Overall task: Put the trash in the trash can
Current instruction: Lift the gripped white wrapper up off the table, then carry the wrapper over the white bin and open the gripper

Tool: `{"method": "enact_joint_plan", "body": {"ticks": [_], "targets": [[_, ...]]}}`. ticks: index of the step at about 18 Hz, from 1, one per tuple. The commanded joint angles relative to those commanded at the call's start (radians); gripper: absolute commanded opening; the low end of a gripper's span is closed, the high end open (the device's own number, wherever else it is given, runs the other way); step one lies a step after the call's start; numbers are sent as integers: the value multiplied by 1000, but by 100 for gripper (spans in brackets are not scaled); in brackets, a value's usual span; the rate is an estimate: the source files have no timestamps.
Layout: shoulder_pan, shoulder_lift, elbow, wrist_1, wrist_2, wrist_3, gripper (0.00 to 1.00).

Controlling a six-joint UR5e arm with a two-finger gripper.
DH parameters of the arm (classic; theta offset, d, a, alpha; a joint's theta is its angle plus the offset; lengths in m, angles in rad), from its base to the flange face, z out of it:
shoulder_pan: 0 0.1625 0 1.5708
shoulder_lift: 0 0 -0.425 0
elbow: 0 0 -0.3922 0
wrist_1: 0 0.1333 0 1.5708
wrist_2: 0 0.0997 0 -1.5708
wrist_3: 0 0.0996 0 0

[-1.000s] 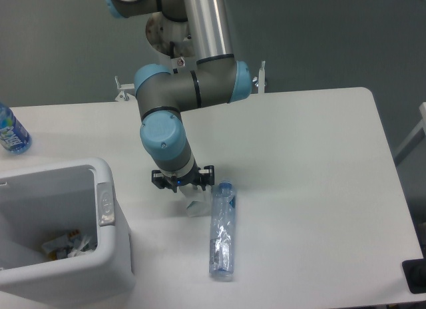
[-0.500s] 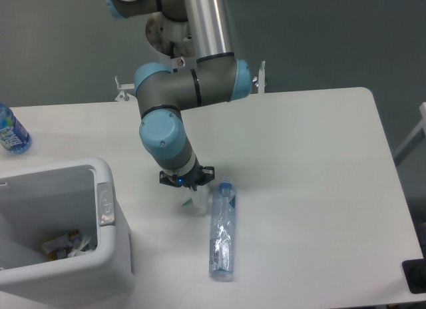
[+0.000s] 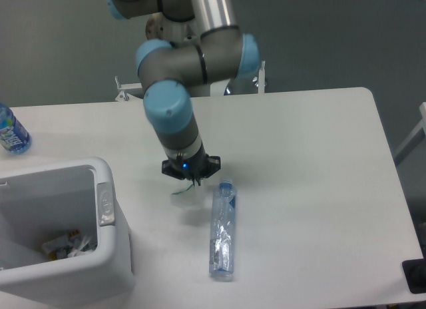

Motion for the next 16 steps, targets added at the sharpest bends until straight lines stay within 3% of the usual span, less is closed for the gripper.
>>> {"method": "enact_joint_plan", "body": {"ticks": [5, 9, 12, 16], "targets": [[89, 45, 126, 2, -238, -23, 3], [150, 45, 241, 14, -417, -177, 3], [155, 42, 310, 15, -474, -228, 3], [147, 42, 332, 15, -531, -252, 3]]}}
